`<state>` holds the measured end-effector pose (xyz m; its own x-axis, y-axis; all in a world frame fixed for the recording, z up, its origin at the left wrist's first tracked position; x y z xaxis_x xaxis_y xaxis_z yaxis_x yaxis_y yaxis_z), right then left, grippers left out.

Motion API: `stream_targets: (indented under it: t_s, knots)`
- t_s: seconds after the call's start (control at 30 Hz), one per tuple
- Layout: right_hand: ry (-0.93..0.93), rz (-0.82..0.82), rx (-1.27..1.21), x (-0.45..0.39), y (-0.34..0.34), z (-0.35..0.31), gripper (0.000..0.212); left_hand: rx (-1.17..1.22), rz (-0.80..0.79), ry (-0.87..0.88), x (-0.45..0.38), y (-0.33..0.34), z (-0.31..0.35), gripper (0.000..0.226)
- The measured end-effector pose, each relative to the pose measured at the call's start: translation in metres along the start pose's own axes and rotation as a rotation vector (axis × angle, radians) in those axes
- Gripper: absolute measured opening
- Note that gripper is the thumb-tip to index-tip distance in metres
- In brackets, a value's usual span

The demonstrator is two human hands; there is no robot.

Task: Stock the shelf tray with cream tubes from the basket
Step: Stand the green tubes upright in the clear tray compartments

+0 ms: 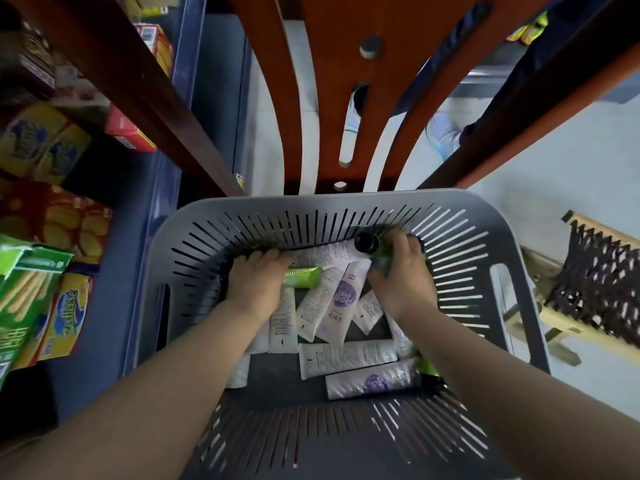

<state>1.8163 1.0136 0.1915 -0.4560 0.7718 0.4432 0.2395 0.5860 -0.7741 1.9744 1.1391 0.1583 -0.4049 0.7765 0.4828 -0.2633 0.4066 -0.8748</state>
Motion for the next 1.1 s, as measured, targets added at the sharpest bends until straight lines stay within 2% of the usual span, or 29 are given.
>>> stream_targets:
  t_s: [0.1,0.17,0.23,0.3,0.4,0.53,0.67,0.77,0.93,1.1]
  knots:
    - [-0.024,-0.058,-0.034,0.009,0.008,0.002,0.037,0.197,0.029,-0.026,0.006,-0.004,-0.001,0.041]
    - [-0.087,-0.18,-0.049,0.018,0.024,-0.002,0.023,0.393,0.043,-0.082,0.011,-0.004,-0.005,0.038]
    - [-0.127,-0.268,-0.032,0.026,0.04,-0.004,0.023,0.545,0.047,-0.122,0.014,-0.001,-0.004,0.037]
    - [-0.045,-0.249,-0.061,0.027,0.045,0.004,0.021,0.724,0.02,-0.169,0.015,0.005,-0.001,0.035]
    - [0.14,-0.134,-0.156,0.023,0.044,0.019,0.02,1.012,-0.072,-0.253,0.014,0.023,0.006,0.035]
    - [0.325,-0.108,-0.223,0.013,0.047,0.035,0.022,1.258,-0.134,-0.332,0.016,0.047,0.014,0.032]
    - [0.413,-0.108,-0.231,-0.006,0.046,0.043,0.018,1.341,-0.153,-0.39,0.017,0.061,0.015,0.029]
    - [0.417,-0.238,-0.138,-0.015,0.06,0.038,0.03,1.374,-0.141,-0.4,0.017,0.062,0.015,0.027]
    - [0.437,-0.19,-0.091,-0.019,0.061,0.041,0.009,1.45,-0.134,-0.398,0.025,0.054,0.011,0.018]
    - [0.327,-0.196,-0.177,-0.004,0.049,0.027,0.027,1.519,-0.082,-0.442,0.053,0.029,-0.002,0.022]
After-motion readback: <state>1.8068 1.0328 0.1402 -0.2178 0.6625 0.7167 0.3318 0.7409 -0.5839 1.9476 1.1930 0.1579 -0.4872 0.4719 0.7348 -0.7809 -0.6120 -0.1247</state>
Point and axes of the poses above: each hand's wrist, its own x-axis away from the middle knuckle, its own y-axis out of the palm, z = x × y, the point moved 10 cm from there along -x, towards the middle knuckle, and after that the axes turned 4 degrees about -z, right-handed, at the moved point
